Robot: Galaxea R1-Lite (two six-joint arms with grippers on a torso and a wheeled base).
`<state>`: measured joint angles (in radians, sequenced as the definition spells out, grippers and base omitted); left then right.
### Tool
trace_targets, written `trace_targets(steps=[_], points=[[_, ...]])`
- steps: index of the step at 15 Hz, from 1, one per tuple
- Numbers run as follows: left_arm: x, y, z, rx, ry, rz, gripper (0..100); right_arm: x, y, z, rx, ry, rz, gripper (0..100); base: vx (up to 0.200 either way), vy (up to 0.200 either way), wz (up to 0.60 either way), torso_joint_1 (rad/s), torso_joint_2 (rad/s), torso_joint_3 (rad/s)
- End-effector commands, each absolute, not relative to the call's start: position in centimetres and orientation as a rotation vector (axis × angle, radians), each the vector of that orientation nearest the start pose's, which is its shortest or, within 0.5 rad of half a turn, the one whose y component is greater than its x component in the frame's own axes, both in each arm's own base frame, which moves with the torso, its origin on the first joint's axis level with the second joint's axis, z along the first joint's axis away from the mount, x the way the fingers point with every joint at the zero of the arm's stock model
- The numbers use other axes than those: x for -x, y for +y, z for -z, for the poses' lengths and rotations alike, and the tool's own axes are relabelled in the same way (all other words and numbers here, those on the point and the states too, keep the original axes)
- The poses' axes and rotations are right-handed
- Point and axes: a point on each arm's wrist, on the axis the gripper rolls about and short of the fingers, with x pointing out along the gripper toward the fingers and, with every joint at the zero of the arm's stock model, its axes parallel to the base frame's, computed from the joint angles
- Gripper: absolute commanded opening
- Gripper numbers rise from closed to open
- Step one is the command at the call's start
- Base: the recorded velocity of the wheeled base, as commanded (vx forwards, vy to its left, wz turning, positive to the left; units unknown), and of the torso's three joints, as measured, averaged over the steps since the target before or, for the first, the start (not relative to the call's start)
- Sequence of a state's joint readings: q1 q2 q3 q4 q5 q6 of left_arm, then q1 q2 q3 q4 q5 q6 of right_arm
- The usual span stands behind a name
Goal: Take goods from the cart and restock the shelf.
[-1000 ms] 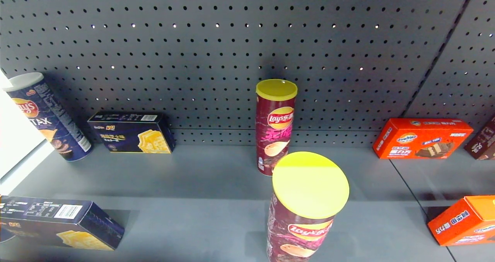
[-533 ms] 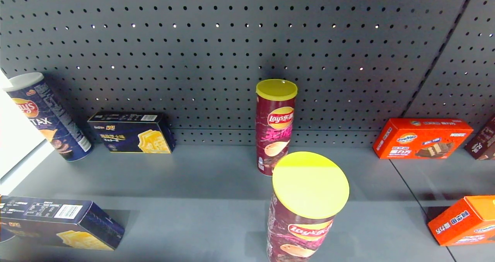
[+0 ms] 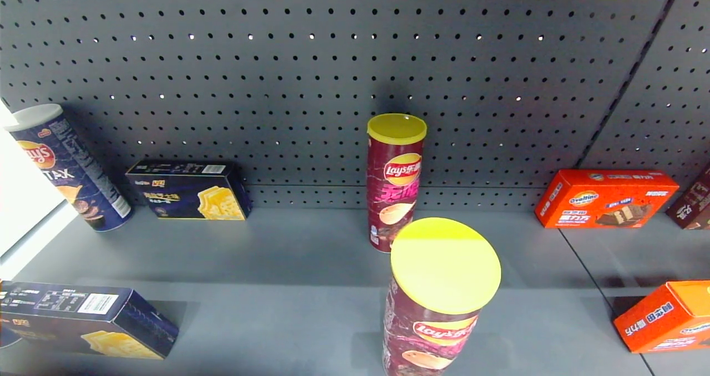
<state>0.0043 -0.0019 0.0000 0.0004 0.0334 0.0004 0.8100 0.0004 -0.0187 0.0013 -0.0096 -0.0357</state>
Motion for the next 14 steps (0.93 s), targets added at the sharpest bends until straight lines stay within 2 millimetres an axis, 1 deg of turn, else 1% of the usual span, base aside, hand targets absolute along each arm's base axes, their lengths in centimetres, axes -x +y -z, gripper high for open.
trace_targets(steps=[1, 2, 3, 6, 8, 10, 11, 12, 14], points=[[2.3, 0.1, -7.5, 0.0, 0.0, -0.038, 100, 1.8, -2.0, -13.9, -0.009, -0.119, -0.776, 100, 0.0, 0.0, 0.0, 0.0, 0.0, 0.0], [2.3, 0.1, -7.5, 0.0, 0.0, -0.038, 100, 0.4, -0.9, -18.0, -0.021, -0.081, -0.763, 100, 0.0, 0.0, 0.0, 0.0, 0.0, 0.0], [2.3, 0.1, -7.5, -0.002, 0.0, -0.038, 100, 0.0, -0.5, -19.4, -0.007, -0.061, -0.781, 100, 0.0, 0.0, 0.0, 0.0, 0.0, 0.0], [2.3, 0.1, -7.5, -0.002, 0.0, -0.038, 100, -1.7, 1.4, -20.6, 0.088, 0.036, -0.695, 100, 0.0, 0.0, 0.0, 0.0, 0.0, 0.0], [2.3, 0.1, -7.5, -0.002, 0.0, -0.038, 100, -2.6, 2.2, -21.6, 0.152, 0.047, -0.751, 100, 0.0, 0.0, 0.0, 0.0, 0.0, 0.0], [2.3, 0.1, -7.5, -0.002, 0.0, -0.038, 100, -3.3, 2.3, -21.6, 0.163, 0.081, -0.67, 100, 0.0, 0.0, 0.0, 0.0, 0.0, 0.0], [2.3, 0.1, -7.5, 0.0, 0.0, -0.038, 100, -4.3, 2.7, -21.5, 0.162, 0.125, -0.682, 100, 0.0, 0.0, 0.0, 0.0, 0.0, 0.0], [2.3, 0.1, -7.5, -0.002, 0.0, -0.038, 100, -4.6, 2.8, -21.9, 0.159, 0.128, -0.685, 100, 0.0, 0.0, 0.0, 0.0, 0.0, 0.0], [2.3, 0.1, -7.5, -0.002, 0.0, -0.038, 100, -5.4, 3.2, -21.8, 0.162, 0.165, -0.702, 100, 0.0, 0.0, 0.0, 0.0, 0.0, 0.0]])
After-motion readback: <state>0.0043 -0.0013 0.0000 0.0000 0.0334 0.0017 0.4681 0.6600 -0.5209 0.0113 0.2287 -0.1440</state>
